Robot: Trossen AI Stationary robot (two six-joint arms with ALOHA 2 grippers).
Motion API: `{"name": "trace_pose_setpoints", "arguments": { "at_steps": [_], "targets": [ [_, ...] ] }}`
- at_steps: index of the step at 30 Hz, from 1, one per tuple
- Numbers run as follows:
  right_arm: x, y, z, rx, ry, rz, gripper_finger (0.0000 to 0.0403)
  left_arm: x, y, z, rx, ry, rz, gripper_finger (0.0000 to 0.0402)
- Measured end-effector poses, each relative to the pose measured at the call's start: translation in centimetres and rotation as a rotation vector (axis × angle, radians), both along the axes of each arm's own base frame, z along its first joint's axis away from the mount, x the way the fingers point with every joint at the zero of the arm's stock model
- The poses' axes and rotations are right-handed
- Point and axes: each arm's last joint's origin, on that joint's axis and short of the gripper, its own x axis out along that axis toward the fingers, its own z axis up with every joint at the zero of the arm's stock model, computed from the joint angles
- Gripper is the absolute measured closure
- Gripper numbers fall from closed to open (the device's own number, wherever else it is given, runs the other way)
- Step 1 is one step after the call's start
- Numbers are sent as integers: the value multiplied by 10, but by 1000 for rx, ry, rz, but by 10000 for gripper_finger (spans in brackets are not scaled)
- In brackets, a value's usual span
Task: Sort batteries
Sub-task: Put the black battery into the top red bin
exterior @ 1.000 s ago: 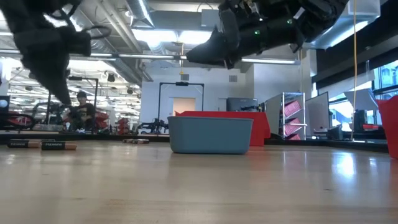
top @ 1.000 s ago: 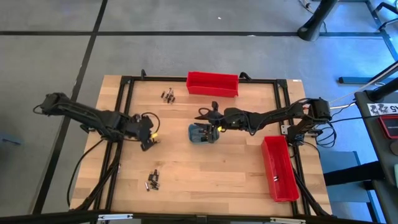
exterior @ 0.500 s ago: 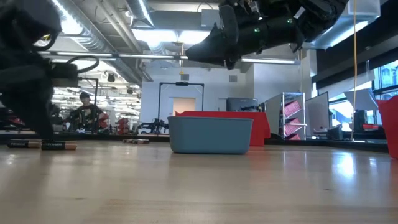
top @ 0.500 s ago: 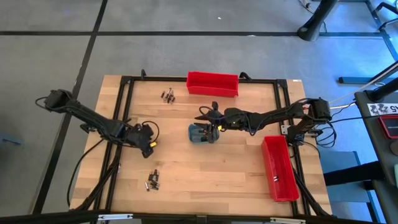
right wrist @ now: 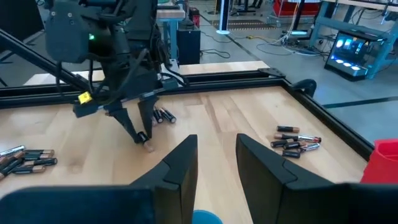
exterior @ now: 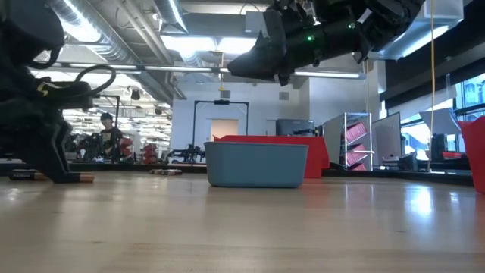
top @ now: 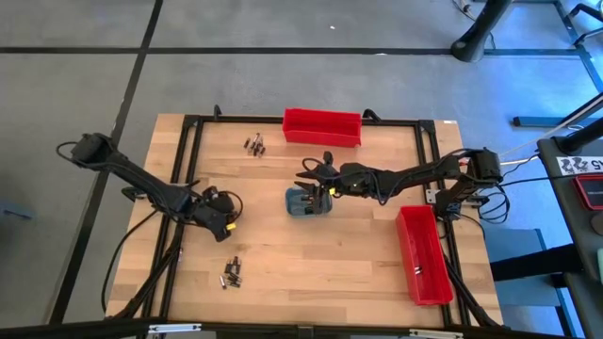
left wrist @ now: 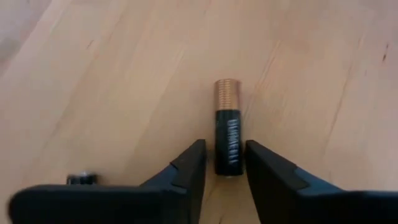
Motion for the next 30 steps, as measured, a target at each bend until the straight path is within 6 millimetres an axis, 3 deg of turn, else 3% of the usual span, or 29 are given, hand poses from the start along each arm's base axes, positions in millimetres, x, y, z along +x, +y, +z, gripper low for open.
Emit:
{"name": "trace_pose_setpoints", "arguments": {
  "at_steps": [5, 13, 17, 23, 27, 30],
  "targets": [
    [1, 0, -6, 1, 28, 1, 292, 4, -1, -2, 25, -24, -8, 363],
    [9, 1, -20, -40, 78, 69, 291, 18, -3, 8, 113, -215, -40, 363],
    [17, 3, -9, -54, 46, 139, 271, 31, -7, 22, 215, -378, -107, 363],
    [30, 6, 18, -85, -24, 248, 207, 49, -7, 51, 371, -627, -173, 363],
    [35, 9, 19, -131, -23, 377, 188, 54, -6, 67, 441, -743, -194, 363],
    [44, 10, 15, -153, -35, 379, 186, 55, -7, 75, 451, -813, -221, 363]
  ]
}}
